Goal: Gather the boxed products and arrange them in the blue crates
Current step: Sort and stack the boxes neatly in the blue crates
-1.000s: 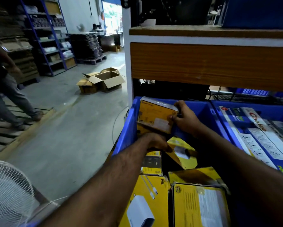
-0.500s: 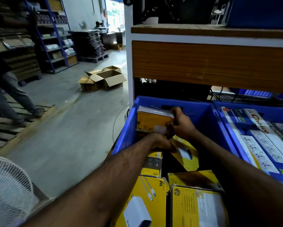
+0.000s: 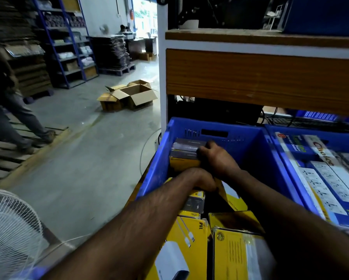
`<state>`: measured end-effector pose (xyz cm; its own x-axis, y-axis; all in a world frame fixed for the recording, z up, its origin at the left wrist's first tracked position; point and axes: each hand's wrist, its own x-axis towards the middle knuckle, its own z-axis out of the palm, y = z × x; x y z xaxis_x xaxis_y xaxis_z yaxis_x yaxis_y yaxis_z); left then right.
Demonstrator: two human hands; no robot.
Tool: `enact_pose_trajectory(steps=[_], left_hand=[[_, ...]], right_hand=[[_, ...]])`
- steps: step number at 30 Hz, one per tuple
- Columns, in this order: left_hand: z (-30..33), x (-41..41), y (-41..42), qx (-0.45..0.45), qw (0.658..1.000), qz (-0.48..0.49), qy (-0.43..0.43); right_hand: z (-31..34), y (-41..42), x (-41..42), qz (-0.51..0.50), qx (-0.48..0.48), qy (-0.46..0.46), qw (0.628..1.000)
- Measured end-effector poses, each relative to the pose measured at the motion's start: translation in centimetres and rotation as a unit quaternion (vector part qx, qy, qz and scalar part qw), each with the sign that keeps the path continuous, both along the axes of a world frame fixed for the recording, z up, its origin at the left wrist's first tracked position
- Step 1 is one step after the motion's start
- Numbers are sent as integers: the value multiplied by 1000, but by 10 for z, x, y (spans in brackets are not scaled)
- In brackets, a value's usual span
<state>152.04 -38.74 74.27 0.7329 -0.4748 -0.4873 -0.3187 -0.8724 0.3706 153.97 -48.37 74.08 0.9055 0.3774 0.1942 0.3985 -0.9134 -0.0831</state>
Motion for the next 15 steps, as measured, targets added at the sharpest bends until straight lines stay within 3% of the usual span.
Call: enact_pose_trajectory(steps=[6, 11, 15], left_hand=[[5, -2, 8, -48, 996, 78, -7], [12, -8, 13, -108, 986, 126, 16], [15, -8, 16, -219, 950, 206, 83]], right_hand=[[14, -4, 1, 14, -13, 90, 996], [36, -15, -21, -46, 90, 35, 994], [50, -34, -37, -48, 87, 54, 994]])
